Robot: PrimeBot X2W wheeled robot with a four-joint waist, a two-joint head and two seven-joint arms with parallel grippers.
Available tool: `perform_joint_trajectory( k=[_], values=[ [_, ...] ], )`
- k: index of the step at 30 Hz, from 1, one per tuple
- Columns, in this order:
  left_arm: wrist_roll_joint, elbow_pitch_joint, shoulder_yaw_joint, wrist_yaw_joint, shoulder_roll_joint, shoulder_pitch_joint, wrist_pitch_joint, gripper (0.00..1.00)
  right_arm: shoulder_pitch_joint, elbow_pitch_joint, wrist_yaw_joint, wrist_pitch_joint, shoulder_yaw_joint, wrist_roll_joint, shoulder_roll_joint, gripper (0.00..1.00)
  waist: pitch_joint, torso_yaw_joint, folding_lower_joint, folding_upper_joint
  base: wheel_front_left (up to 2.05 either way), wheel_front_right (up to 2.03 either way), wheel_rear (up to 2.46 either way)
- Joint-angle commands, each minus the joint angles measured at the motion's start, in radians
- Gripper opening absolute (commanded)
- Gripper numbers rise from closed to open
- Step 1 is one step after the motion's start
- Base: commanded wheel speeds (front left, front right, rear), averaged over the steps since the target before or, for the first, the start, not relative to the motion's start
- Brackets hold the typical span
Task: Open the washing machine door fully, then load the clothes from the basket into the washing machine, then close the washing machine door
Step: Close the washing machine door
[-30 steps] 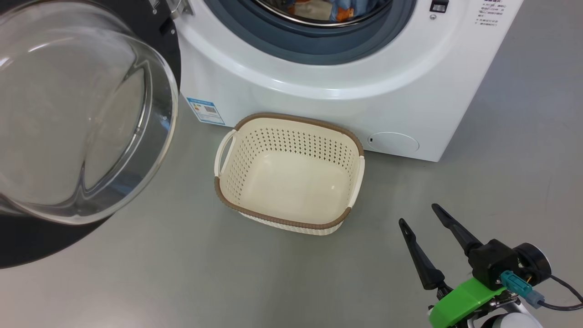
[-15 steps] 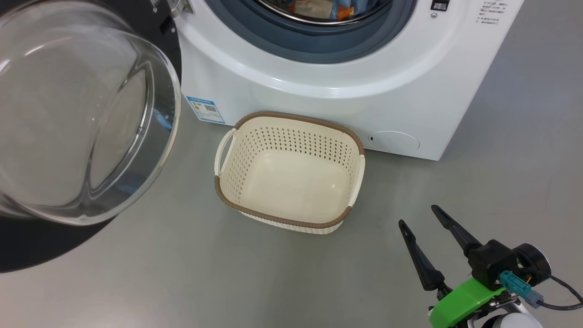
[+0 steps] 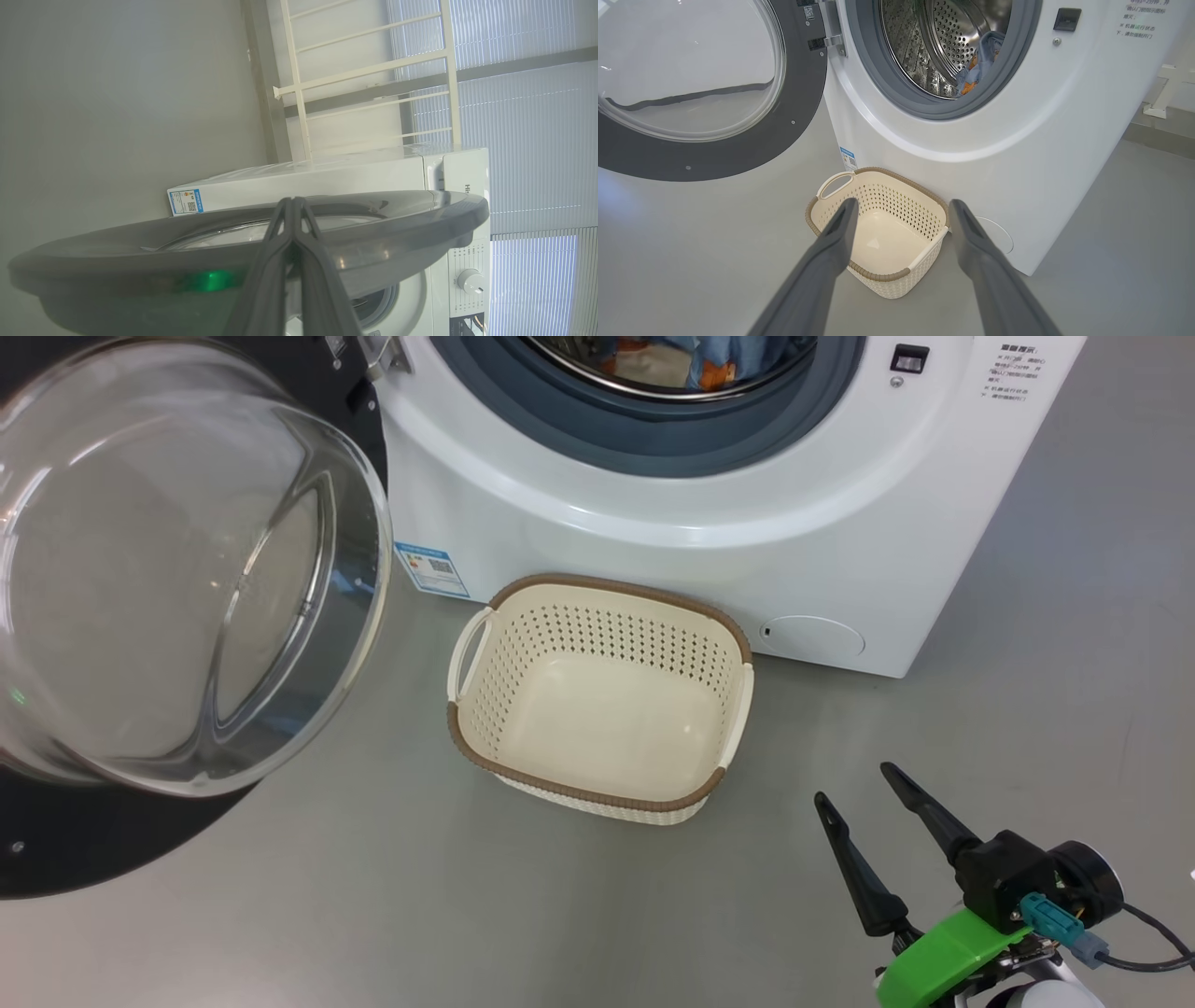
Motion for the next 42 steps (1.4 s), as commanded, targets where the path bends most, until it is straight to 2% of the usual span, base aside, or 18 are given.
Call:
perform_joint_trajectory(
  k=[1, 19, 31, 42],
  values=[
    [-0.009, -0.031, 0.015, 0.003, 0.050, 0.011, 0.026, 0.00, -0.024, -0.021, 0.001, -0.011, 0.030, 0.004, 0.001, 1.00, -0.003, -0.001, 0.0000, 0.0000, 0.00, 0.00, 0.00],
    [-0.079, -0.157, 0.007, 0.057, -0.007, 0.081, 0.171, 0.00, -0.011, -0.002, 0.001, -0.024, 0.026, 0.006, 0.016, 1.00, -0.029, -0.010, 0.0000, 0.0000, 0.00, 0.00, 0.00],
    [-0.147, -0.299, 0.010, 0.074, -0.087, 0.118, 0.242, 0.00, -0.016, 0.022, 0.001, -0.050, 0.024, 0.015, 0.031, 1.00, -0.039, -0.042, 0.0000, 0.0000, 0.00, 0.00, 0.00],
    [-0.179, -0.442, -0.035, 0.100, -0.151, 0.177, 0.327, 0.00, -0.016, 0.046, 0.001, -0.077, 0.009, 0.016, 0.050, 1.00, -0.034, -0.074, 0.0000, 0.0000, 0.00, 0.00, 0.00]
  ],
)
